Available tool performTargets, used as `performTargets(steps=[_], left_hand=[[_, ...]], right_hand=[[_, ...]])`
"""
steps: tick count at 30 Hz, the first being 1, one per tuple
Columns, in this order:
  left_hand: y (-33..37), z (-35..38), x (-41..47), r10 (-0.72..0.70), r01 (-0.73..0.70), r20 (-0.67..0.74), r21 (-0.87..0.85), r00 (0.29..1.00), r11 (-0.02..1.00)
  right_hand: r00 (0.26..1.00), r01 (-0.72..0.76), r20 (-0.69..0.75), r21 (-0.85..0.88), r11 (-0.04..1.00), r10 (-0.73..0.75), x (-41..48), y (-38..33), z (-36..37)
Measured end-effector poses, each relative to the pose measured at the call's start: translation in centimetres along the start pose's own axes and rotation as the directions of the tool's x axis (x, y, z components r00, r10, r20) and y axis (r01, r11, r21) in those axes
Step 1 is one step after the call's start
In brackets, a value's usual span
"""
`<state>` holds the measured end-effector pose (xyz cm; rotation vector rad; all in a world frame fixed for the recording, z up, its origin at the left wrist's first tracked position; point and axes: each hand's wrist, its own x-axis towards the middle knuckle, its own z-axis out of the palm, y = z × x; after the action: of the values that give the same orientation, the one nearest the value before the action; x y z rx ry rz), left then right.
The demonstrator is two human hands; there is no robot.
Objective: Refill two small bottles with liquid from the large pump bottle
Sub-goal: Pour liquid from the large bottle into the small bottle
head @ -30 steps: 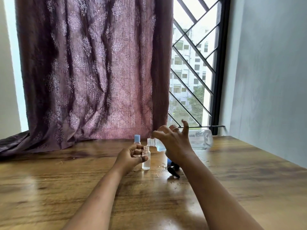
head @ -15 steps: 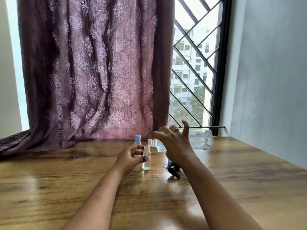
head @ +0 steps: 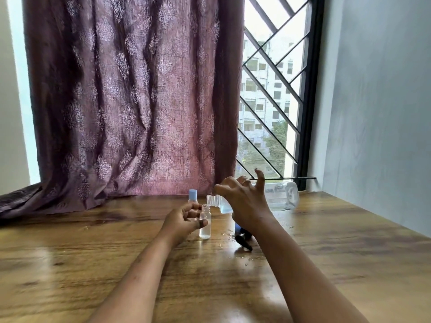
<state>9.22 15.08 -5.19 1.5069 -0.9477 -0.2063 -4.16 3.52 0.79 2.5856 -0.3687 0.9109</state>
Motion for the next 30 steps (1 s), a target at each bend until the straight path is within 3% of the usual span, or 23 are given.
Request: performTargets(steps=[30], left_hand=[[-0.04,-0.03,-0.06,-0.002,0.002,-0.001,0.049,1.0,0.999]], right_hand=[[1.0,-0.02,-0.011,0.008,1.0,0.02,-0.02,0.38,-0.03]])
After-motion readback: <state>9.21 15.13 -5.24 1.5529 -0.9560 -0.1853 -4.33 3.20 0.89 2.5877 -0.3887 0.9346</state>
